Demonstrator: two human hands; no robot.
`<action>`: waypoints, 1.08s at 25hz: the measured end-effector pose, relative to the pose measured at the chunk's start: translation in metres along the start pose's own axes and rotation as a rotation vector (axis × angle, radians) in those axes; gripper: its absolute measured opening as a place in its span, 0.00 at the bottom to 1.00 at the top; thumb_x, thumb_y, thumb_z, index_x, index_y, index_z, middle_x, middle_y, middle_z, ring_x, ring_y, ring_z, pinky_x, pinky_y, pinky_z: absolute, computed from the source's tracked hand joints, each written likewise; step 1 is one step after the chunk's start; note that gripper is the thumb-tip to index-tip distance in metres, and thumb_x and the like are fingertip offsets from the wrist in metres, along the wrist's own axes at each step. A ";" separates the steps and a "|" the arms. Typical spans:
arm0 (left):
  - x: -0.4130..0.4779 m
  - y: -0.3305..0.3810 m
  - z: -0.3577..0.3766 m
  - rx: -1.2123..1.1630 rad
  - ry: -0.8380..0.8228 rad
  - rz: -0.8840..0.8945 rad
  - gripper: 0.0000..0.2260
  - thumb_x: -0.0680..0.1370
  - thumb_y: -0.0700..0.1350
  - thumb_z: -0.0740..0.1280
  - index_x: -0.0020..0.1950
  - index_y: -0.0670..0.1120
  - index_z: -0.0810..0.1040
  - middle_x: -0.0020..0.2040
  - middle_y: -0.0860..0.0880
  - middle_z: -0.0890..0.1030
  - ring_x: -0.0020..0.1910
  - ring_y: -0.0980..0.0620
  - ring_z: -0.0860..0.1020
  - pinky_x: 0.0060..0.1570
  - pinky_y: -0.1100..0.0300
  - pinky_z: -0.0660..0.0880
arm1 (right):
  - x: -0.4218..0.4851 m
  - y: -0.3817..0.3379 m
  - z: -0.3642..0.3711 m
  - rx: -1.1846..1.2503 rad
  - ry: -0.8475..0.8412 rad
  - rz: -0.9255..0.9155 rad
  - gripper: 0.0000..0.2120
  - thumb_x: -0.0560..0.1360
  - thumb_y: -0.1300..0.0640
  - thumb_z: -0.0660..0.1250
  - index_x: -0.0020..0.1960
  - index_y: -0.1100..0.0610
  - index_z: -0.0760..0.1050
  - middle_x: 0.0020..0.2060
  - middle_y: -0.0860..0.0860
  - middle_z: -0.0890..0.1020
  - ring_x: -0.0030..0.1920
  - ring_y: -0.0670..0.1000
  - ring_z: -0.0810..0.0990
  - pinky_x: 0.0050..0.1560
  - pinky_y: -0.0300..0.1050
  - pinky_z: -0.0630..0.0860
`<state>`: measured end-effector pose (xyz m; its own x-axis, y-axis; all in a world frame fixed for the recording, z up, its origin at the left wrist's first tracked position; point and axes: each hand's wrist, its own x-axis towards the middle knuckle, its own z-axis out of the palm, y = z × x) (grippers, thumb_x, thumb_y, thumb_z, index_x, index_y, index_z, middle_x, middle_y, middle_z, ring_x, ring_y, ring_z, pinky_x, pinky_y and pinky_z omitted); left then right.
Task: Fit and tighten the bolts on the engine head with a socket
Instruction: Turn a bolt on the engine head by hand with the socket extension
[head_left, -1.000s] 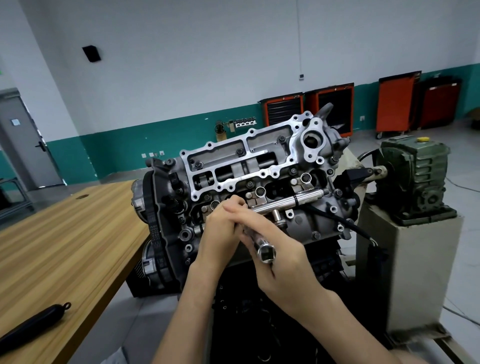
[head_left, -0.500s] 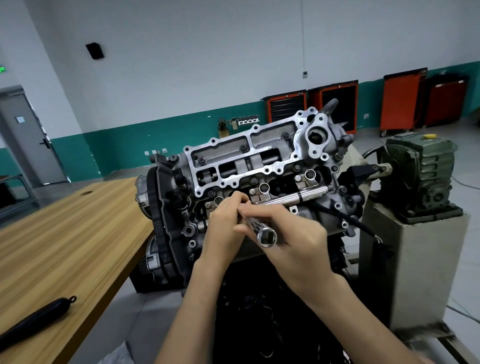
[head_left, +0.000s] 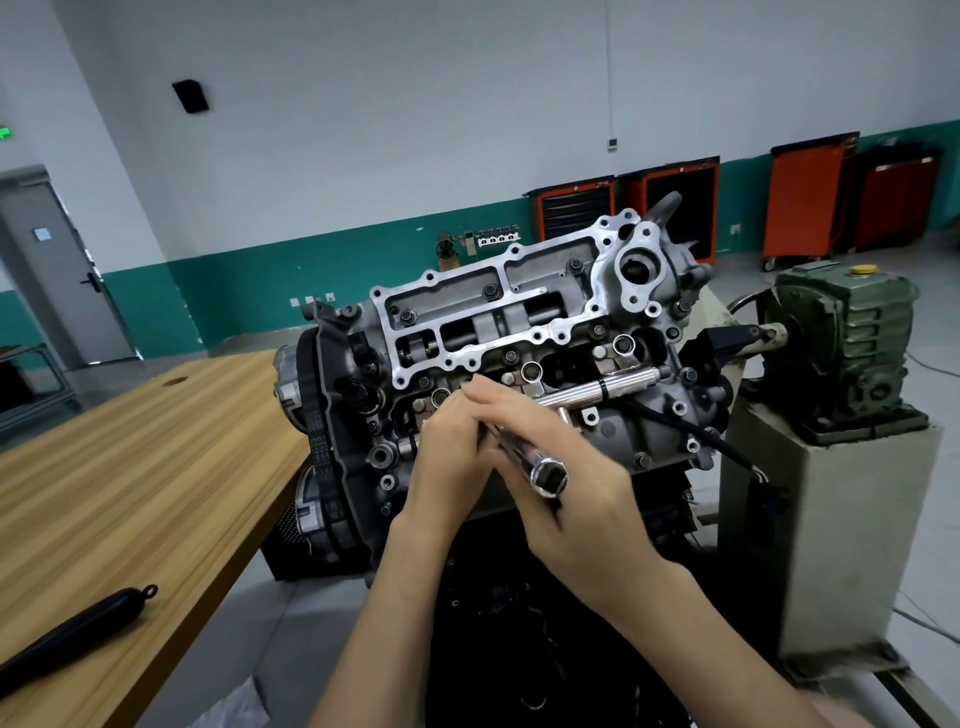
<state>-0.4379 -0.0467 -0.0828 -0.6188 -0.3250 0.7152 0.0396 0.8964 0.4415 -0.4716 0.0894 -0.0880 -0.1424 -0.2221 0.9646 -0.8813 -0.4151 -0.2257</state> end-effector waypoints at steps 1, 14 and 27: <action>0.001 -0.001 0.000 -0.033 0.002 -0.025 0.05 0.76 0.37 0.62 0.43 0.45 0.70 0.34 0.57 0.70 0.34 0.57 0.69 0.36 0.59 0.68 | -0.001 -0.002 0.001 0.009 -0.042 -0.026 0.14 0.75 0.75 0.63 0.59 0.68 0.76 0.59 0.58 0.80 0.62 0.50 0.78 0.63 0.44 0.74; -0.001 0.001 0.003 0.024 0.034 -0.012 0.02 0.77 0.39 0.64 0.44 0.45 0.73 0.37 0.51 0.75 0.38 0.52 0.73 0.38 0.54 0.72 | 0.005 0.004 -0.005 -0.124 0.069 -0.009 0.10 0.68 0.69 0.76 0.49 0.65 0.81 0.44 0.55 0.85 0.44 0.50 0.84 0.46 0.42 0.80; -0.001 0.000 0.002 -0.070 0.005 -0.055 0.08 0.76 0.36 0.62 0.40 0.48 0.69 0.34 0.55 0.70 0.35 0.52 0.70 0.36 0.53 0.71 | 0.000 -0.002 0.001 0.060 -0.057 0.001 0.14 0.73 0.74 0.65 0.58 0.66 0.76 0.58 0.57 0.80 0.61 0.51 0.79 0.62 0.46 0.75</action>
<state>-0.4387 -0.0460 -0.0849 -0.6175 -0.3747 0.6916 0.0608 0.8539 0.5169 -0.4697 0.0886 -0.0874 -0.1158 -0.2718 0.9554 -0.8522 -0.4669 -0.2361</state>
